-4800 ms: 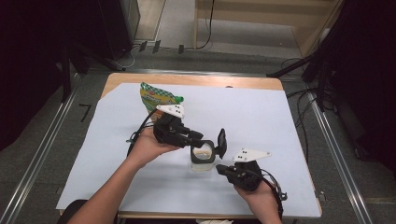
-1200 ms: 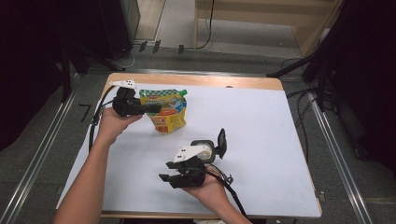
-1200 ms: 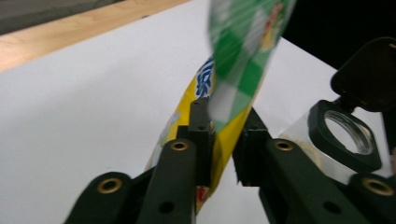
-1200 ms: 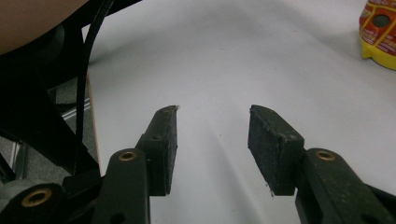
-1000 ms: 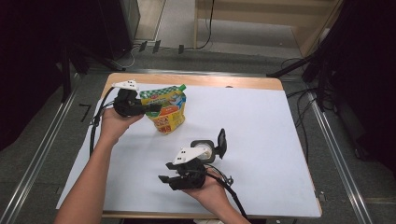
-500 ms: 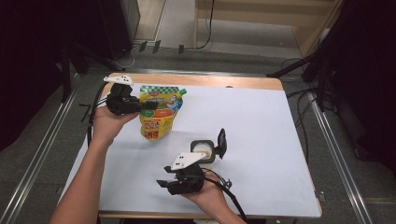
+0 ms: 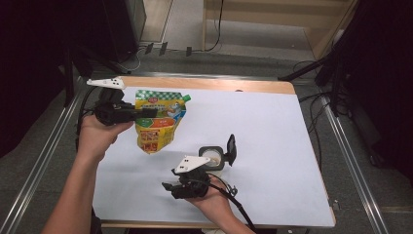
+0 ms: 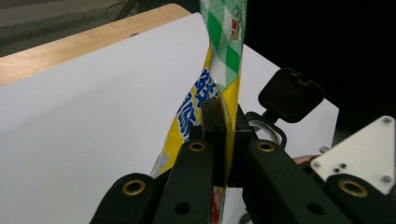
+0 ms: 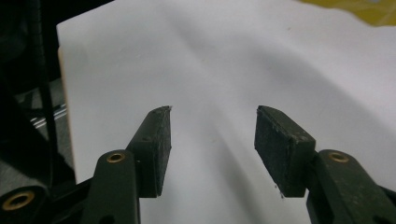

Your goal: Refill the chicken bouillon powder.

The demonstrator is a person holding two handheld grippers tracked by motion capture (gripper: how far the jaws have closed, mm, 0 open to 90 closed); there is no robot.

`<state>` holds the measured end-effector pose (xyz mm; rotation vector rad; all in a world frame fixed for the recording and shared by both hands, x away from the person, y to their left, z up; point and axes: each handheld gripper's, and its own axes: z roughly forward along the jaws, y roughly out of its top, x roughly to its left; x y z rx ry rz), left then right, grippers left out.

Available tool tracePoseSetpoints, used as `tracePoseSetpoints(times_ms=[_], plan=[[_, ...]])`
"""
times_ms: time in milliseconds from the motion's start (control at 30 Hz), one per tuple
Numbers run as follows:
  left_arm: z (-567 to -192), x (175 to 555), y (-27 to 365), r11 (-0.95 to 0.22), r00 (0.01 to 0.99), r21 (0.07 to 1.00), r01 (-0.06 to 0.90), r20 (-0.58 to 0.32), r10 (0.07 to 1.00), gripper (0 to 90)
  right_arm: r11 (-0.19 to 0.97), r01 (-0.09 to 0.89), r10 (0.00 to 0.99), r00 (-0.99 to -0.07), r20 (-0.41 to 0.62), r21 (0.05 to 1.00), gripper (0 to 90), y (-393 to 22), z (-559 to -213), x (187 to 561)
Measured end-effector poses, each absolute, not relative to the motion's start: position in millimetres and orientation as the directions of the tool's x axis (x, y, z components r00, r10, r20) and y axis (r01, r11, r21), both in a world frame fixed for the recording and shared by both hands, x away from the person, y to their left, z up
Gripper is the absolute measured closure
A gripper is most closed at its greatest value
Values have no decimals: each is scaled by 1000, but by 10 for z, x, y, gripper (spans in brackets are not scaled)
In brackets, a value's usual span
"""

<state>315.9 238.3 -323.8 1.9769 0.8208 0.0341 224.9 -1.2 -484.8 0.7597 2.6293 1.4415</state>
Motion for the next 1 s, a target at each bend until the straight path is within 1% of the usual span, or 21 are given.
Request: tracePoseSetpoints(times_ms=[67,167,233,333,400,433,467,600,667,833,1000], plan=[[-3225,3117,2379,-314,773,781,540,-314,551,900,432,400,462,-868,182,808,476,27,-4851,2281],[-3216,3063,2361,-325,779,773,545,-322,539,900,409,442,497,-842,211,799,454,112,-4859,2335],[-3203,3034,2346,-332,783,772,542,-322,532,900,411,427,514,-838,182,805,450,187,-4881,2362],[-3192,3003,2332,-338,787,770,541,-323,525,900,399,446,543,-819,185,801,492,275,-4926,2407],[-3181,2977,2329,-341,788,769,541,-321,525,900,375,486,567,-794,219,789,554,324,-4937,2417],[-3174,2963,2333,-342,789,770,539,-319,525,900,364,495,572,-787,230,789,566,337,-4942,2420],[-3167,2947,2338,-342,789,770,539,-319,526,900,359,496,578,-783,229,790,608,344,-4944,2421],[-3142,2895,2355,-345,793,768,539,-325,515,900,339,501,597,-769,230,796,640,355,-4961,2431],[-3106,2832,2379,-343,799,771,536,-334,500,900,312,512,623,-746,234,800,674,364,-4984,2436],[-3045,2730,2421,-328,802,772,544,-364,474,900,297,473,643,-741,192,830,770,339,-5011,2395],[-3029,2691,2423,-326,800,762,559,-394,452,900,248,461,652,-730,205,852,788,286,-5046,2379]])
